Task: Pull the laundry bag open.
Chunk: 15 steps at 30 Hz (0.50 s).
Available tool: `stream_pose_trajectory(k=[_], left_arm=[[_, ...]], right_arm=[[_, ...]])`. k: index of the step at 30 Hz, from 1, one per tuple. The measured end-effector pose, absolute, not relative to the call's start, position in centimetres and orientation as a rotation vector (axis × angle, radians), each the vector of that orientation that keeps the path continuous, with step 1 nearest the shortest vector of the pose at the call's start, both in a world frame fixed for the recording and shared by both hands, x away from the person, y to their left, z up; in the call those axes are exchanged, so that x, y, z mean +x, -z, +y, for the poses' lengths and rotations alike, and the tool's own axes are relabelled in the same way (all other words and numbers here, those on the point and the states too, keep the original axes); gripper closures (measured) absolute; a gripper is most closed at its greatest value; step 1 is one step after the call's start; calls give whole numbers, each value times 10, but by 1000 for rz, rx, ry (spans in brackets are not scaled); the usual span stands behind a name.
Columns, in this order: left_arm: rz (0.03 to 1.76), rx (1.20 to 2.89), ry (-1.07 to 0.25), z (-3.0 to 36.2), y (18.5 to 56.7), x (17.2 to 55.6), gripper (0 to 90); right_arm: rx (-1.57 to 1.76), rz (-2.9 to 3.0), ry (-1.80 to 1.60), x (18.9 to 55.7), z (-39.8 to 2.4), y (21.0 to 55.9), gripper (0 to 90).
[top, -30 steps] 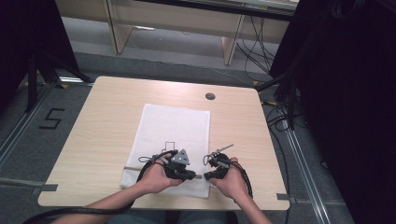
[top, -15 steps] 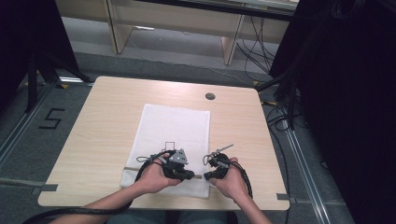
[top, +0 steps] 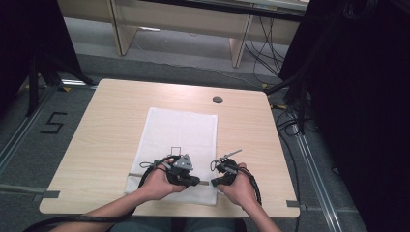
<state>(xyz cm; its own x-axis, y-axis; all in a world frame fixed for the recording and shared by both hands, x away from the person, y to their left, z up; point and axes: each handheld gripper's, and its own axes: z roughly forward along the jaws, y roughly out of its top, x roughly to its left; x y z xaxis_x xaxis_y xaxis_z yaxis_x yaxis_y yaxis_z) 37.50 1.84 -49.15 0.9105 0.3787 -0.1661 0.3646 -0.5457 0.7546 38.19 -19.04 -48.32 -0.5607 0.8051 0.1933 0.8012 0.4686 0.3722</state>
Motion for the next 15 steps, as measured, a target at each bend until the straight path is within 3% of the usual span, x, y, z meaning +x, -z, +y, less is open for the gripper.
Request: stream_pose_trajectory(k=[15], left_arm=[[522, 2194, -19, 18, 491, 375, 871]], right_arm=[[1468, 2686, -672, 382, -191, 483, 900]])
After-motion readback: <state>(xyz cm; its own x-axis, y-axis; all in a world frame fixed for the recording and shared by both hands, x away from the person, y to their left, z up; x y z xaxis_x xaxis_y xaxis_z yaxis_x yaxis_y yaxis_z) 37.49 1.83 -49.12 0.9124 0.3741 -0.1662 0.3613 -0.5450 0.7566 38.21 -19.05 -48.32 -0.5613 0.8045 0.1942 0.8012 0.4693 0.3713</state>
